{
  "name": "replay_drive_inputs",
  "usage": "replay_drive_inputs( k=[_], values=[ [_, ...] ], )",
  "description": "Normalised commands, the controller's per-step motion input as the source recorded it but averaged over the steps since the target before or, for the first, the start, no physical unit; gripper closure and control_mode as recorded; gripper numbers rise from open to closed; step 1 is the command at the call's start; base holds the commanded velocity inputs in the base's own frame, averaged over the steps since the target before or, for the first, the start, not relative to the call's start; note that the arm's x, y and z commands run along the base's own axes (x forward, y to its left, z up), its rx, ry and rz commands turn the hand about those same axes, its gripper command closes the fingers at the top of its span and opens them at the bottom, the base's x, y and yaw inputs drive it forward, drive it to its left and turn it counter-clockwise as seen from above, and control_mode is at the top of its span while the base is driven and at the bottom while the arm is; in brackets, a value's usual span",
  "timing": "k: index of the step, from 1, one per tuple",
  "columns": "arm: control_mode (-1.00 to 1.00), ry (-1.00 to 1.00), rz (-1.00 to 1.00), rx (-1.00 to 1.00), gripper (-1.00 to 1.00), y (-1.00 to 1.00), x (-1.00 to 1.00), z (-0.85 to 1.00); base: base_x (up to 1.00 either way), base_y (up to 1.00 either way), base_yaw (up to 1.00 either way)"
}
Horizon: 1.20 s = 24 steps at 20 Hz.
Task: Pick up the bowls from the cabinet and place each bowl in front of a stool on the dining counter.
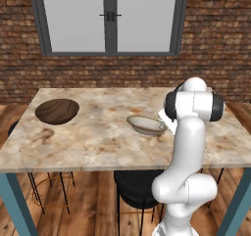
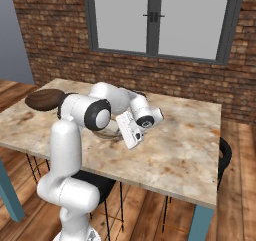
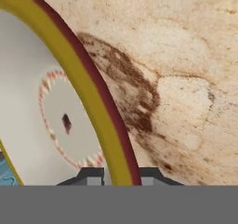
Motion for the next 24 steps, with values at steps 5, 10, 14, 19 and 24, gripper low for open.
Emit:
replay_drive_inputs(
  k=[5, 10, 14, 19, 24],
  values=[
    [-1.00, 0.00, 0.00, 0.00, -1.00, 0.00, 0.00, 0.00, 0.00, 0.00, 0.00],
    [-1.00, 0.00, 0.00, 0.00, -1.00, 0.00, 0.00, 0.00, 0.00, 0.00, 0.00],
    [-1.00, 0.00, 0.00, 0.00, -1.00, 0.00, 0.00, 0.00, 0.00, 0.00, 0.00],
    [-1.00, -0.16, 0.00, -0.05, -1.00, 0.00, 0.10, 0.41, 0.00, 0.00, 0.00],
    [-1.00, -0.45, 0.00, -0.21, -1.00, 0.00, 0.03, 1.00, 0.00, 0.00, 0.00]
  ],
)
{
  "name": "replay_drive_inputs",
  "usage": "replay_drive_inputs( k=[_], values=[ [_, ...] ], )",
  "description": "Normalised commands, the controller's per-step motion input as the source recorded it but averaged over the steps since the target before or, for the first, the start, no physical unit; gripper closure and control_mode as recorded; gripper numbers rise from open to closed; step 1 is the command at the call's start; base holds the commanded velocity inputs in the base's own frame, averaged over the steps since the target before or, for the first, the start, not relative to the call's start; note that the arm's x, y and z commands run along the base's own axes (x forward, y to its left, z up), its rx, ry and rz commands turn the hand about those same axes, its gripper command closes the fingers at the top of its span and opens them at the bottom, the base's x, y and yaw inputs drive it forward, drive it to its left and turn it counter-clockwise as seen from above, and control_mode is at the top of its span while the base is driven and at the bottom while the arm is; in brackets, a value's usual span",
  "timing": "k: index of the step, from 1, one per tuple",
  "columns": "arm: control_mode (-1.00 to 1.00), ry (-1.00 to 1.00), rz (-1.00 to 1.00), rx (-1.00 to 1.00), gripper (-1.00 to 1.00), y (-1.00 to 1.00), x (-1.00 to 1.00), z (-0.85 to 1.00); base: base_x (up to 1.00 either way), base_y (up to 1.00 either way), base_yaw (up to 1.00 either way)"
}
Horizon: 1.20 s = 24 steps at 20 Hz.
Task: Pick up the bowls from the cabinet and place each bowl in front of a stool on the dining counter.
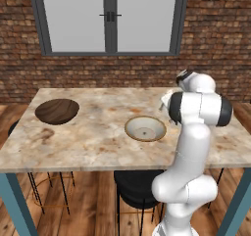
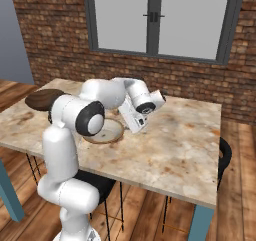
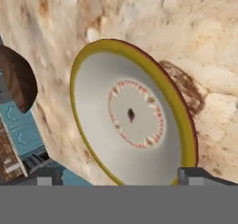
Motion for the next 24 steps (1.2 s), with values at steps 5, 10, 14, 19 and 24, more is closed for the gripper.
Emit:
replay_drive_inputs(
  k=[5, 10, 14, 19, 24],
  values=[
    [-1.00, -0.45, 0.00, -0.43, -1.00, 0.00, -0.22, 1.00, 0.00, 0.00, 0.00],
    [-1.00, -0.52, 0.00, -0.56, -1.00, 0.00, -0.91, 1.00, 0.00, 0.00, 0.00],
    [-1.00, -0.58, 0.01, -0.56, -1.00, 0.00, -1.00, 1.00, 0.00, 0.00, 0.00],
    [-1.00, -0.53, 0.00, -0.53, -1.00, 0.12, -1.00, 1.00, 0.00, 0.00, 0.00],
    [-1.00, -0.40, 0.00, -0.42, -1.00, 0.09, -1.00, 1.00, 0.00, 0.00, 0.00]
  ],
)
